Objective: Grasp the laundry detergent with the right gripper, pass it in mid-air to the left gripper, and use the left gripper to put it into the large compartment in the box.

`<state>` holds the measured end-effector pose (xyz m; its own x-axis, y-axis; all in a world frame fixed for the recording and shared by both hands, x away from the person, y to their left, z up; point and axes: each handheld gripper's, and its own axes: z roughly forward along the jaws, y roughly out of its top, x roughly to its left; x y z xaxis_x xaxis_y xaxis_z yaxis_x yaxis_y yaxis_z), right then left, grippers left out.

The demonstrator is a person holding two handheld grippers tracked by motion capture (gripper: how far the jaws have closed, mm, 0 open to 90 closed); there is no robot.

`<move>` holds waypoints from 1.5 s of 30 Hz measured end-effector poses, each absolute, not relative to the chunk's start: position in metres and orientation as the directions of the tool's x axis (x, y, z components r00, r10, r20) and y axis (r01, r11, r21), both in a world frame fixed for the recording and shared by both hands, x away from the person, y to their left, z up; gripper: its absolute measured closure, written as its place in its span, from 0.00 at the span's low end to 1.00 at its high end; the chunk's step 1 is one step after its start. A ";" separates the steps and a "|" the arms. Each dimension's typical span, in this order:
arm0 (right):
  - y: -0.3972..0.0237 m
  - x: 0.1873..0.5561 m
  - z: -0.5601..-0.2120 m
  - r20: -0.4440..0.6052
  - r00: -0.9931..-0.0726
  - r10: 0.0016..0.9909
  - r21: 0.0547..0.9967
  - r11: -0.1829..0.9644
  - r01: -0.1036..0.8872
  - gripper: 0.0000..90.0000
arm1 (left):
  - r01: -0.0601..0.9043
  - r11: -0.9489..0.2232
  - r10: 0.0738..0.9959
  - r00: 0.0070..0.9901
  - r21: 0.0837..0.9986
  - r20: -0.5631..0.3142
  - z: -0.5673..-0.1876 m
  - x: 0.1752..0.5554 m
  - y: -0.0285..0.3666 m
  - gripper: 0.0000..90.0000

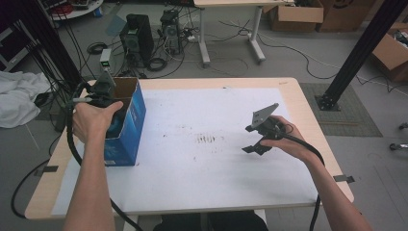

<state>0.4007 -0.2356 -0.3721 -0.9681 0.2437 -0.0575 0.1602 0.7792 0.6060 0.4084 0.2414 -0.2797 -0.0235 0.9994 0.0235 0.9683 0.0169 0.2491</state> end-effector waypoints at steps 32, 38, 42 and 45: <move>-0.235 0.400 -0.374 -0.055 -0.968 0.245 0.593 0.788 0.166 0.20 | 0.963 0.005 0.999 -0.017 0.270 0.040 -0.263 0.407 0.239 0.35; -0.235 0.400 -0.374 -0.054 -0.968 0.244 0.592 0.789 0.166 0.20 | 0.961 0.004 0.999 -0.016 0.277 0.042 -0.259 0.407 0.238 0.33; -0.235 0.401 -0.374 -0.054 -0.967 0.247 0.594 0.786 0.168 0.20 | 0.961 -0.001 0.999 -0.012 0.278 0.043 -0.256 0.407 0.237 0.33; -0.235 0.401 -0.374 -0.051 -0.969 0.243 0.590 0.790 0.167 0.20 | 0.960 -0.006 0.999 -0.007 0.281 0.047 -0.254 0.407 0.235 0.33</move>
<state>0.4006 -0.2351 -0.3740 -0.9688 0.2425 -0.0513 0.1666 0.7902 0.5898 0.4071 0.2350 -0.2542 -0.0073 0.9989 0.0467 0.9598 -0.0061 0.2806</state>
